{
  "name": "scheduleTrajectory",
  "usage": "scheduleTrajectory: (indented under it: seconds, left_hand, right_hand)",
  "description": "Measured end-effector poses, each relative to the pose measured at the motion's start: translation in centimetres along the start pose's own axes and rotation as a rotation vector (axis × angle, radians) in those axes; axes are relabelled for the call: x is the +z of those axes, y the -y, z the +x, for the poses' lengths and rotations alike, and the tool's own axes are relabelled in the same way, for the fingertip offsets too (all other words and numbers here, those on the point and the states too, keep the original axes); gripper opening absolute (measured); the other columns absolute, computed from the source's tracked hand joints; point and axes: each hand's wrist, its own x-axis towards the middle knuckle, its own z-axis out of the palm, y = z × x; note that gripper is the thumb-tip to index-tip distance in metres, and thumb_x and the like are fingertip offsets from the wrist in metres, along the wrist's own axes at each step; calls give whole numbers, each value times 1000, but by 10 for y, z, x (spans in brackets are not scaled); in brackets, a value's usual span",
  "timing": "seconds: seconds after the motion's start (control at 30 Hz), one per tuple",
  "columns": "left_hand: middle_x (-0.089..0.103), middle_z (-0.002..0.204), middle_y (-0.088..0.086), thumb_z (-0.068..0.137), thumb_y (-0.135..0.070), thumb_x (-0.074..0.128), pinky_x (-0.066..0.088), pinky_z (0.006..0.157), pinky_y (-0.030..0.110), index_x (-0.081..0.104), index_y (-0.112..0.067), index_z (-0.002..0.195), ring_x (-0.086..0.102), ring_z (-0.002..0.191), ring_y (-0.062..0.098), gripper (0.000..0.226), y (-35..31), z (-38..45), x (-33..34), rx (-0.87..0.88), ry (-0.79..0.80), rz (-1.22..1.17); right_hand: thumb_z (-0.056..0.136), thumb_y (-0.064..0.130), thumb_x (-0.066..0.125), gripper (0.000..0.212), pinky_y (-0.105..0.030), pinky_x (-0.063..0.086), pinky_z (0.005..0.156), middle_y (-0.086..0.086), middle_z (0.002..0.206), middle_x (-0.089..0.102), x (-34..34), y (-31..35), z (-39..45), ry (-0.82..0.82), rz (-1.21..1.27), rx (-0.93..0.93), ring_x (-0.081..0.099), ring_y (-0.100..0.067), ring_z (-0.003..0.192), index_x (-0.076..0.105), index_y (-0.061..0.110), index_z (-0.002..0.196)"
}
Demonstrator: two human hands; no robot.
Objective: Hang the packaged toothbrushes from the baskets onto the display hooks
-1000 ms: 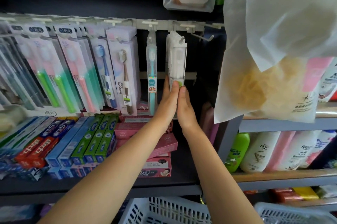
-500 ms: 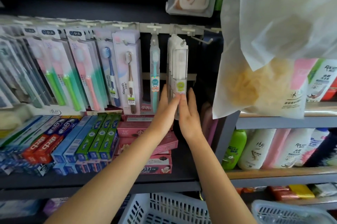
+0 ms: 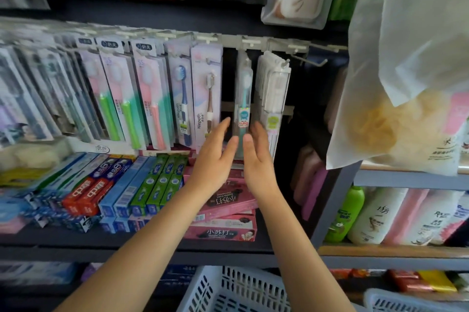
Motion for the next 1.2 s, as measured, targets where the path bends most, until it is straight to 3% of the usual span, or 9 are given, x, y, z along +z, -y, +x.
scheduleTrajectory:
  seconds: [0.1, 0.23, 0.33, 0.5, 0.63, 0.87, 1.03, 1.13, 1.2]
  left_hand:
    - [25, 165, -3, 108, -36, 39, 15, 120, 24, 24, -20, 160, 21, 152, 10, 57, -1, 9, 3, -125, 64, -87]
    - [18, 166, -12, 106, -48, 28, 11, 111, 17, 15, -29, 160, 14, 150, 2, 59, -9, 13, 11, -244, 127, -271]
    - [24, 162, -12, 108, -44, 27, 15, 102, 6, 17, -28, 160, 20, 135, -10, 55, -12, 14, 19, -235, 134, -349]
    - [28, 160, -8, 111, -31, 26, 21, 92, -7, 18, -22, 159, 23, 133, -6, 50, -6, 17, 26, -245, 135, -389]
    - [29, 144, -20, 111, -31, 25, 21, 86, -12, 20, -24, 158, 24, 132, -7, 48, -5, 17, 26, -251, 132, -390]
    - [26, 152, -18, 110, -36, 24, 17, 101, 4, 17, -27, 159, 20, 138, -7, 51, -1, 11, 26, -262, 145, -401]
    - [7, 169, -9, 108, -44, 28, 9, 111, 19, 7, -26, 161, 7, 153, 6, 60, 15, -17, 25, -337, 201, -313]
    - [8, 168, -14, 108, -41, 35, 9, 117, 23, 7, -30, 162, 9, 153, 5, 61, 16, -40, 17, -286, 189, -236]
    - [9, 167, -14, 108, -35, 38, 9, 121, 25, 11, -30, 161, 9, 152, 2, 59, 12, -49, 10, -192, 145, -158]
  right_hand:
    - [110, 32, 35, 57, 11, 14, 96, 3, 168, 17, 5, -8, 7, 29, -35, 74, 16, 6, 141, 14, 16, 161]
    - [110, 37, 30, 57, -9, 9, 112, 5, 169, 14, 8, -15, 17, 16, -23, 105, 12, -3, 152, 13, 19, 162]
    - [110, 39, 28, 56, -12, 13, 114, 6, 167, 20, 9, -17, 24, 47, 7, 120, 16, -5, 152, 16, 21, 162]
    - [111, 37, 29, 53, -2, 24, 103, 2, 163, 32, 10, -26, 31, 66, 7, 128, 28, -7, 148, 24, 20, 161]
    - [111, 36, 29, 52, -17, 24, 115, 2, 163, 33, 11, -28, 31, 48, 26, 120, 30, -8, 149, 24, 20, 161]
    - [111, 36, 30, 55, -15, 19, 115, 3, 165, 26, 8, -21, 17, 45, 38, 166, 22, -8, 151, 19, 18, 161]
    - [110, 38, 32, 57, -13, 13, 113, 7, 168, 18, -5, -25, -22, 97, -36, 236, 15, -4, 152, 16, 21, 162]
    - [109, 26, 40, 52, -3, 17, 108, 13, 161, 27, -13, -20, -46, 118, -116, 176, 23, 10, 143, 23, 26, 158]
    - [107, 15, 44, 52, 6, 26, 94, 12, 149, 35, -16, -14, -53, 66, -259, 26, 33, 26, 122, 29, 25, 156]
